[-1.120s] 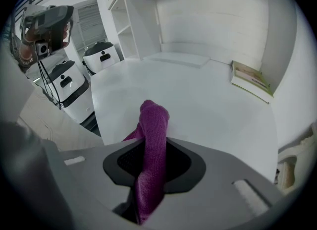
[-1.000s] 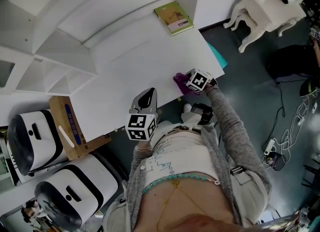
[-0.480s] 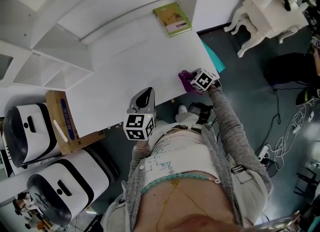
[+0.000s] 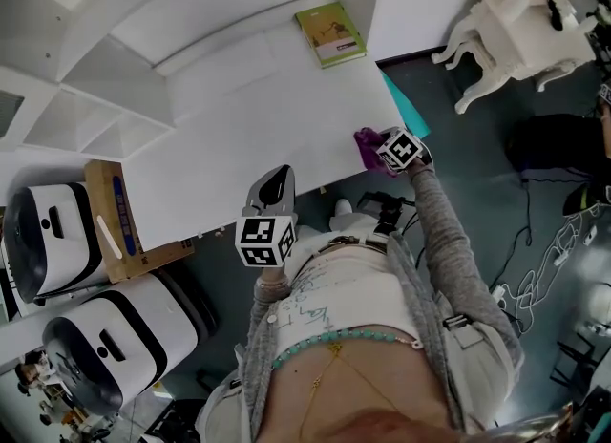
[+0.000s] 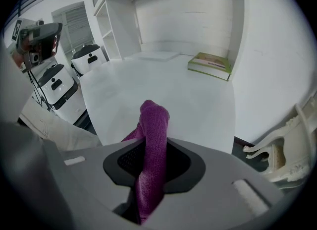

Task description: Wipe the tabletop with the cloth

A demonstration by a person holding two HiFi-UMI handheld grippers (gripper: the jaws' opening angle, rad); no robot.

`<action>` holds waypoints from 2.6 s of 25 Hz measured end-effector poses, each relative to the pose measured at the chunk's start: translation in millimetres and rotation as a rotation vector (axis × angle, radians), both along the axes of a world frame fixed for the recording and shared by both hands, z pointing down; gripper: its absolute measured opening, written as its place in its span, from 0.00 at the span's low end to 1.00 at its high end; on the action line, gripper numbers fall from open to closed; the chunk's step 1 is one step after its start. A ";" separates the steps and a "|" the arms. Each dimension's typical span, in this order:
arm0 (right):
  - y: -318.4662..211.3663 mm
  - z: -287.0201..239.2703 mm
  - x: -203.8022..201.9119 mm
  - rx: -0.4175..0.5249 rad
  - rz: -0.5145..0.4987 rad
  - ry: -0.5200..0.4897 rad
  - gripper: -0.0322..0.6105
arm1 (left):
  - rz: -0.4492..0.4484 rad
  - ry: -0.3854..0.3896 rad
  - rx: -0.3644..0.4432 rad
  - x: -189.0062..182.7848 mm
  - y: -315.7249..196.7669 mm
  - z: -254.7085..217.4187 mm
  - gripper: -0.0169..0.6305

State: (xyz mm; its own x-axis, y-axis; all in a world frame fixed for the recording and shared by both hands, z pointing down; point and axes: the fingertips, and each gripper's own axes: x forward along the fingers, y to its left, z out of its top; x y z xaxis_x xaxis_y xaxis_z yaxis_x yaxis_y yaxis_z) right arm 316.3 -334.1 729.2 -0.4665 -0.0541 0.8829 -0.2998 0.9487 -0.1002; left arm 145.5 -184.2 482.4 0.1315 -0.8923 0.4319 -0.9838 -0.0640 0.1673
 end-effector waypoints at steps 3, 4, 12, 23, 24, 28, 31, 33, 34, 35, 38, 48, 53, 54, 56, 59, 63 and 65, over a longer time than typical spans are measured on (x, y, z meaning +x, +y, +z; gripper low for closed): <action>-6.1 1.0 10.6 0.000 0.019 0.004 0.21 | -0.016 0.001 0.001 1.4 0.3 0.5 0.03; -7.5 1.3 14.0 -0.001 0.026 0.004 0.21 | -0.019 0.000 0.002 2.4 0.4 0.5 0.03; -20.2 1.9 34.8 0.022 0.068 0.008 0.21 | -0.026 -0.001 0.005 10.7 -1.0 0.9 0.03; -37.4 3.5 68.2 0.036 0.186 -0.032 0.21 | -0.079 -0.006 0.001 2.9 5.4 1.2 0.03; -38.8 3.4 70.9 0.036 0.194 -0.033 0.21 | -0.085 -0.006 0.002 1.9 5.8 0.9 0.03; -45.8 3.0 79.6 0.047 0.215 -0.030 0.21 | -0.104 -0.008 0.002 -1.0 5.4 1.4 0.03; -47.0 4.4 84.4 0.035 0.245 -0.049 0.21 | -0.118 -0.005 -0.002 -1.8 5.7 3.3 0.03; -47.5 4.4 86.0 0.030 0.258 -0.064 0.21 | -0.125 -0.003 -0.006 -2.3 6.6 4.7 0.03; -48.1 4.4 87.2 0.029 0.263 -0.067 0.21 | -0.129 -0.003 -0.008 -2.9 7.2 5.0 0.03; -48.8 4.5 88.7 0.029 0.269 -0.069 0.21 | -0.133 -0.003 -0.008 -3.8 7.8 4.8 0.03; -52.6 5.4 94.5 0.031 0.297 -0.074 0.21 | -0.150 -0.004 -0.004 -8.9 9.5 3.8 0.03; -56.4 -1.4 102.3 0.114 0.364 -0.024 0.20 | -0.195 0.008 -0.004 -39.0 20.6 8.0 0.03; -55.2 -23.0 83.4 0.159 0.367 -0.044 0.20 | -0.203 0.031 -0.008 -69.2 30.7 12.8 0.03; -54.4 -28.2 78.3 0.164 0.370 -0.055 0.20 | -0.207 0.036 -0.006 -76.1 32.9 12.8 0.03; -52.4 -38.4 68.6 0.176 0.380 -0.070 0.20 | -0.213 0.044 0.001 -89.7 36.8 12.5 0.03; -46.1 -49.7 47.5 0.197 0.382 -0.078 0.20 | -0.216 0.044 0.002 -111.9 42.3 13.7 0.03; -31.7 -64.6 5.2 0.208 0.369 -0.101 0.19 | -0.205 0.049 0.006 -138.3 46.7 13.0 0.03; -22.1 -74.2 -22.1 0.212 0.342 -0.119 0.19 | -0.200 0.043 0.007 -149.0 48.8 12.2 0.03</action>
State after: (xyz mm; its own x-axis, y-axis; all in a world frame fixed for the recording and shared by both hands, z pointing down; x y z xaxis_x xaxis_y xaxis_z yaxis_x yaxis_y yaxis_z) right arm 294.2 -356.2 655.0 -0.4881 -0.3987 0.7764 -0.5995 0.7997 0.0338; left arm -3.5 -135.3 494.6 -0.0305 -0.9053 0.4236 -0.9689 0.1309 0.2099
